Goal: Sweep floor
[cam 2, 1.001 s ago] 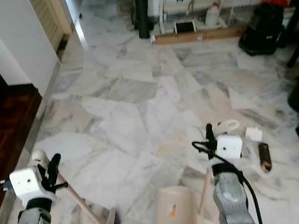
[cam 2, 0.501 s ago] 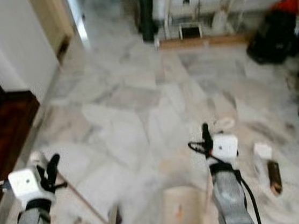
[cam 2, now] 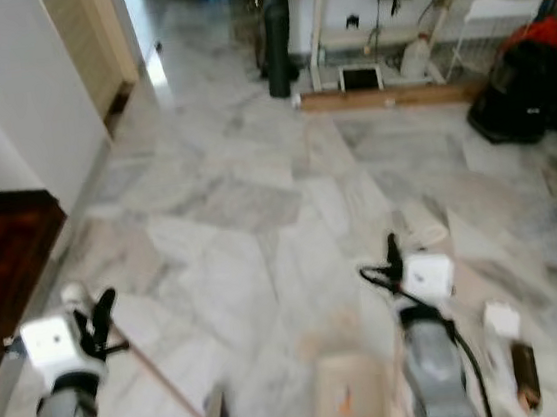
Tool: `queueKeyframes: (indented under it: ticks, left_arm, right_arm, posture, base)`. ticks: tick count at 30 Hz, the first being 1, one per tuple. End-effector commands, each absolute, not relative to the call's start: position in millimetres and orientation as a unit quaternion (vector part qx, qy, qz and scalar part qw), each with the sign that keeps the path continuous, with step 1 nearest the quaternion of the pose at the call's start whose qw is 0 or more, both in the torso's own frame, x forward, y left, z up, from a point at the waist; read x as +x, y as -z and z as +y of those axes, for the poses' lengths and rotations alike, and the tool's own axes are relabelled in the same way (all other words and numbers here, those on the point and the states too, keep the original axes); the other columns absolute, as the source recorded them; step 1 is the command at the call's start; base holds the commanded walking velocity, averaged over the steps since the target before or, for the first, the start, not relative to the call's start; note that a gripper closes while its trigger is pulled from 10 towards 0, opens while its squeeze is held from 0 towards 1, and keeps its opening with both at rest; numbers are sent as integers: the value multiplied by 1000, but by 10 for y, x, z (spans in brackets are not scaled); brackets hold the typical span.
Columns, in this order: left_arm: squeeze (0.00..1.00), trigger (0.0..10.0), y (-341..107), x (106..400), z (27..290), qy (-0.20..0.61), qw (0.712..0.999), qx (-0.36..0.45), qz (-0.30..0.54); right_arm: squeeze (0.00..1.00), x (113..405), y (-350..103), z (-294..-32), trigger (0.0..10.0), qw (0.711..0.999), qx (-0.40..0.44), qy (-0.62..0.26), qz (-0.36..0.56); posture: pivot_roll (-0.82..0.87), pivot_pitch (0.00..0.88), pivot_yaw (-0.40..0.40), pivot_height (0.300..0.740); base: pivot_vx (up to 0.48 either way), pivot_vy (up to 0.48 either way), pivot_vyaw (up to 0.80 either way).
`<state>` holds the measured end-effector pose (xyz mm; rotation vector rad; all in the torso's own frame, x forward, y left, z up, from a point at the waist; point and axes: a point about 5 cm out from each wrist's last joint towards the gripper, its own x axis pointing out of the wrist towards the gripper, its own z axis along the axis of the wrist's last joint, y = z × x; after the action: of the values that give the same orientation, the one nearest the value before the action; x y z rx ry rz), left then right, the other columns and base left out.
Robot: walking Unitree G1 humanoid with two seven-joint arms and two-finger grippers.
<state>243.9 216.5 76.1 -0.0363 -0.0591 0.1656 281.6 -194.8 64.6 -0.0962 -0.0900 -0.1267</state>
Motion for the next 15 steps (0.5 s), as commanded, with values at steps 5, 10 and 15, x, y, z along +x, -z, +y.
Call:
queueKeyframes:
  ticks: [5,10,15]
  left_arm:
    - [0,10000,-811,2444,2176,-78,996,-8,-41]
    - [0,10000,-813,2437,2197,-80,996,-6,-42]
    - [0,10000,-806,2420,2203,-81,996,-5,-41]
  right_arm:
    - [0,2810,-675,-1984,10000,995,-42,72,-56]
    - [0,2813,-678,-1986,10000,995,-43,70,-57]
    - [0,2815,-698,-1984,10000,995,-43,69,-62]
  posture:
    - [-39,52,26,740]
    - [-36,47,25,740]
    - [-37,38,24,740]
  base:
    - [413,0,0]
    - [414,0,0]
    - [415,0,0]
